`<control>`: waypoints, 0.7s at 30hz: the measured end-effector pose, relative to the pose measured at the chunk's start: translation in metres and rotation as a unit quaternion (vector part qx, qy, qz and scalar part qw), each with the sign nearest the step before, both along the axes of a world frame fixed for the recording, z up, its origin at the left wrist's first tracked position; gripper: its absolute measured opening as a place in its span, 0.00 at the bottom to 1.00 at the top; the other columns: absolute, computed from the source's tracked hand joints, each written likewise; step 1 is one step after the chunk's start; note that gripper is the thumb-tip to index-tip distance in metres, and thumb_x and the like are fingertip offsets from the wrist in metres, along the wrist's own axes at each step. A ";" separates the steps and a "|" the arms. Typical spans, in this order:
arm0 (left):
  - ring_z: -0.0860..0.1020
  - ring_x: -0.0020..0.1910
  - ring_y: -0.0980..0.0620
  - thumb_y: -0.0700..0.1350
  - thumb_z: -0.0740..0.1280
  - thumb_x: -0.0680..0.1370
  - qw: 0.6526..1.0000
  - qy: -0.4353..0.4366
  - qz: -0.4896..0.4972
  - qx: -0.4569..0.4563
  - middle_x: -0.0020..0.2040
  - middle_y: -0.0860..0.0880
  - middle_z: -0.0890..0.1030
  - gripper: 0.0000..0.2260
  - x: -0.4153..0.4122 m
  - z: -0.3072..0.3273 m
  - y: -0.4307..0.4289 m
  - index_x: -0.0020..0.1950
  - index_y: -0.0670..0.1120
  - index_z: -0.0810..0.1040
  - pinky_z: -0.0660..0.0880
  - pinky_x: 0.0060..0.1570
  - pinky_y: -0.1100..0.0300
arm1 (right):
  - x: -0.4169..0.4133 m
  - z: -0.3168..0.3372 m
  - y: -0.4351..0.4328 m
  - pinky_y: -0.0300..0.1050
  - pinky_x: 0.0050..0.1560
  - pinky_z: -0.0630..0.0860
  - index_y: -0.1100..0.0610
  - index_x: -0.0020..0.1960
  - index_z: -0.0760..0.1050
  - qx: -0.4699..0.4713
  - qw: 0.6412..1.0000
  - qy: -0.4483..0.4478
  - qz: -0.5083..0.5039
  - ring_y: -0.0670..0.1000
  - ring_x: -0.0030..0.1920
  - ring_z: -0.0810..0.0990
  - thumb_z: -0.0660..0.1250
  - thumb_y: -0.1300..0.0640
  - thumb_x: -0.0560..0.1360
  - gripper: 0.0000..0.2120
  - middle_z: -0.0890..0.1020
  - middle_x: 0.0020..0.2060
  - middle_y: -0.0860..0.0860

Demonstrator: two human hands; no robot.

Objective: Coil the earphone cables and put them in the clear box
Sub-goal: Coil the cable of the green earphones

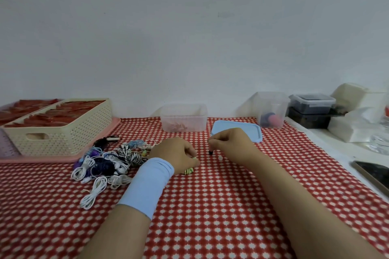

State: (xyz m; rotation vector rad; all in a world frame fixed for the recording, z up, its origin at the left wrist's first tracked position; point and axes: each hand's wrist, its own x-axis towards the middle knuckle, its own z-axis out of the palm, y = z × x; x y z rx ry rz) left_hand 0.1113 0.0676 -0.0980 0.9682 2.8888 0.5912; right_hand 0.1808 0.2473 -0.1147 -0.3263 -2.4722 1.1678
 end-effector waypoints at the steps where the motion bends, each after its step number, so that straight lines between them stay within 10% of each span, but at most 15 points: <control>1: 0.79 0.46 0.60 0.58 0.74 0.69 1.000 -0.003 0.005 0.002 0.44 0.63 0.81 0.09 0.000 0.000 0.002 0.48 0.60 0.84 0.79 0.54 0.55 | -0.001 -0.001 -0.001 0.30 0.43 0.74 0.55 0.44 0.87 -0.011 1.000 0.006 -0.002 0.38 0.42 0.82 0.72 0.56 0.77 0.06 0.85 0.41 0.40; 8: 0.80 0.49 0.58 0.51 0.73 0.73 0.995 -0.052 -0.001 0.088 0.48 0.60 0.83 0.05 -0.004 -0.009 0.010 0.48 0.57 0.85 0.76 0.58 0.54 | 0.001 0.000 -0.009 0.37 0.27 0.72 0.57 0.47 0.85 -0.147 0.989 0.018 0.012 0.48 0.25 0.74 0.73 0.60 0.76 0.02 0.86 0.39 0.50; 13: 0.80 0.51 0.58 0.46 0.72 0.76 0.944 -0.161 -0.009 0.289 0.51 0.54 0.84 0.09 -0.003 -0.013 0.008 0.56 0.50 0.84 0.71 0.52 0.66 | 0.006 0.005 -0.010 0.37 0.23 0.69 0.59 0.49 0.85 -0.223 0.975 0.010 0.012 0.47 0.24 0.77 0.74 0.60 0.76 0.04 0.86 0.40 0.52; 21: 0.82 0.45 0.58 0.47 0.70 0.77 0.892 -0.240 -0.021 0.383 0.46 0.55 0.86 0.03 0.000 -0.013 0.009 0.49 0.54 0.84 0.78 0.51 0.58 | 0.010 0.013 -0.005 0.38 0.27 0.67 0.60 0.57 0.83 -0.387 0.914 -0.042 0.116 0.47 0.29 0.74 0.67 0.61 0.79 0.09 0.84 0.41 0.53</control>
